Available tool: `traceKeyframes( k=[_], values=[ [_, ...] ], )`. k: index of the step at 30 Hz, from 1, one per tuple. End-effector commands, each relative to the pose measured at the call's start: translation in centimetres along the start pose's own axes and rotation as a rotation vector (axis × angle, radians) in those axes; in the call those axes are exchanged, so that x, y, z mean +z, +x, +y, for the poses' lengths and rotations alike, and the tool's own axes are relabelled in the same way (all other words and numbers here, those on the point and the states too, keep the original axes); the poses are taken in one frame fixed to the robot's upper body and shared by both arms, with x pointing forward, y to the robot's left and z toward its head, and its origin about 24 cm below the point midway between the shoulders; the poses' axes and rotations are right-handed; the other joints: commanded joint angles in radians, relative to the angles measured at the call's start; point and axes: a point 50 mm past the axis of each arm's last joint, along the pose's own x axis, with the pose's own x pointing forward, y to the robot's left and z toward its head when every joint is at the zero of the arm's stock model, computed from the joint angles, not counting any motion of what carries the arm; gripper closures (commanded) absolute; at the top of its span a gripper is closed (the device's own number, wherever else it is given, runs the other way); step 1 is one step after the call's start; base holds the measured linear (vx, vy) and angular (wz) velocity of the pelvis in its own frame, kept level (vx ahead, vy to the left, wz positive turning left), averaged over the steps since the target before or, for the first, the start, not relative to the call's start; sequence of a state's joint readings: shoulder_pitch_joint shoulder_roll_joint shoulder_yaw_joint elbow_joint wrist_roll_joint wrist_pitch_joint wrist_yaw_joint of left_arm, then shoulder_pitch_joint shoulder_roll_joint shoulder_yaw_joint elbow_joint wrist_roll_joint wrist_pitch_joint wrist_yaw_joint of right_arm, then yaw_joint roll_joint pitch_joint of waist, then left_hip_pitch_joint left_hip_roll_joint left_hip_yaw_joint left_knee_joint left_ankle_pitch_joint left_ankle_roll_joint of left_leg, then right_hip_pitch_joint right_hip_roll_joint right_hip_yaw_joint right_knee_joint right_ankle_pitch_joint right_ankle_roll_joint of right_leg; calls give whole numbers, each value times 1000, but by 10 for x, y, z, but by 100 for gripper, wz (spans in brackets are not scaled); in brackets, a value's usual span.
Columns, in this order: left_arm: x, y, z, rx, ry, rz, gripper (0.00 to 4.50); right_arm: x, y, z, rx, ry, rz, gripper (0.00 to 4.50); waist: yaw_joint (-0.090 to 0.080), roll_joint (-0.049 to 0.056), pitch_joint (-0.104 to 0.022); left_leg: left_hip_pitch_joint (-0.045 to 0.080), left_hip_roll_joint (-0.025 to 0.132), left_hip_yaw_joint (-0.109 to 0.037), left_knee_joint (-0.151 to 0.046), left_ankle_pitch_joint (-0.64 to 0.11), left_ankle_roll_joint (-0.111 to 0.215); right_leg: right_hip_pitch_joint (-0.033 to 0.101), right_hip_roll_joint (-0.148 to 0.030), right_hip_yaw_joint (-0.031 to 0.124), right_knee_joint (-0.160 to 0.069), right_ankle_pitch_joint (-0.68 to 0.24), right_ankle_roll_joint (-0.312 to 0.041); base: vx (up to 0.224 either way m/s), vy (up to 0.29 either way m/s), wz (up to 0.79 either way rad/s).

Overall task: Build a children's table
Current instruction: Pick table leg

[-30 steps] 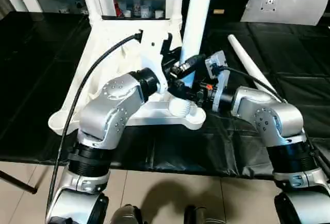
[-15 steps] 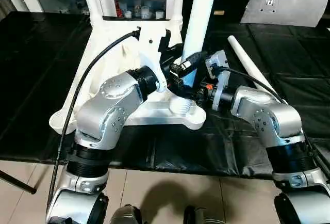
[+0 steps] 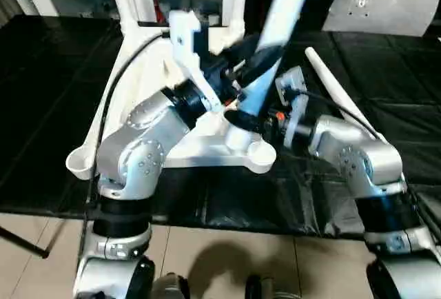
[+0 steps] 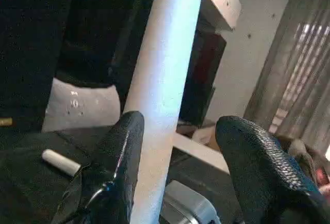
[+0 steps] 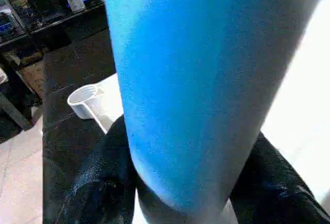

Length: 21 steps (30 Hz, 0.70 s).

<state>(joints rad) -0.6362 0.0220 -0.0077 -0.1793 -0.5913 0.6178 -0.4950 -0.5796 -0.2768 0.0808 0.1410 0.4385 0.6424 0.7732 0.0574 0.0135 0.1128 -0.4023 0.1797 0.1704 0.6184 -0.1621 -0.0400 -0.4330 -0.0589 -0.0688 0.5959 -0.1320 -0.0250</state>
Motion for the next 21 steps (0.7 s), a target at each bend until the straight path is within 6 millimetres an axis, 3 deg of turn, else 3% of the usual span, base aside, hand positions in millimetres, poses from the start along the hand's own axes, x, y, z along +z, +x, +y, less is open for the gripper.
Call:
traceKeyframes(
  k=[1,6,7,11,14,19,20,21],
  values=[
    [-16,3,2,29,-24,79,188,8,2,5,36,-24,-32,259,-2,-12,-102,18,33,-8,-60,-171,51,70,-63,37,-83,-387,-123,0,0,0],
    [-15,1,1,2,-29,68,188,8,1,5,37,-24,-33,260,-3,-12,-102,19,32,-11,-62,-182,42,69,-64,36,-86,-423,-102,0,0,0],
    [-14,1,-1,-15,-35,58,188,8,1,5,36,-24,-33,260,-4,-17,-103,18,31,-9,-61,-178,43,70,-64,36,-86,-418,-103,0,0,0],
    [0,-2,-9,-90,-68,-30,188,7,-2,4,34,-15,-34,260,-3,-16,-105,19,34,-8,-60,-162,49,69,-66,37,-80,-384,-130,0,0,0],
    [8,-7,-4,-74,-66,-82,188,7,-2,4,31,-22,-47,260,-5,-17,-103,19,32,-6,-59,-172,51,69,-64,37,-83,-395,-126,0,0,0],
    [14,-11,24,109,-55,-120,188,9,-2,9,31,-37,-75,260,-7,-15,-101,19,28,-8,-60,-188,46,68,-60,35,-90,-433,-87,0,0,0],
    [12,-10,27,124,-53,-100,188,9,-1,10,24,-39,-76,260,-8,-8,-101,22,28,-10,-61,-196,42,65,-59,34,-91,-443,-77,0,0,0],
    [11,-9,26,117,-51,-90,188,9,-1,10,19,-41,-75,260,-8,-10,-102,22,29,-11,-62,-195,40,66,-60,33,-90,-444,-72,0,0,0]
  ],
)
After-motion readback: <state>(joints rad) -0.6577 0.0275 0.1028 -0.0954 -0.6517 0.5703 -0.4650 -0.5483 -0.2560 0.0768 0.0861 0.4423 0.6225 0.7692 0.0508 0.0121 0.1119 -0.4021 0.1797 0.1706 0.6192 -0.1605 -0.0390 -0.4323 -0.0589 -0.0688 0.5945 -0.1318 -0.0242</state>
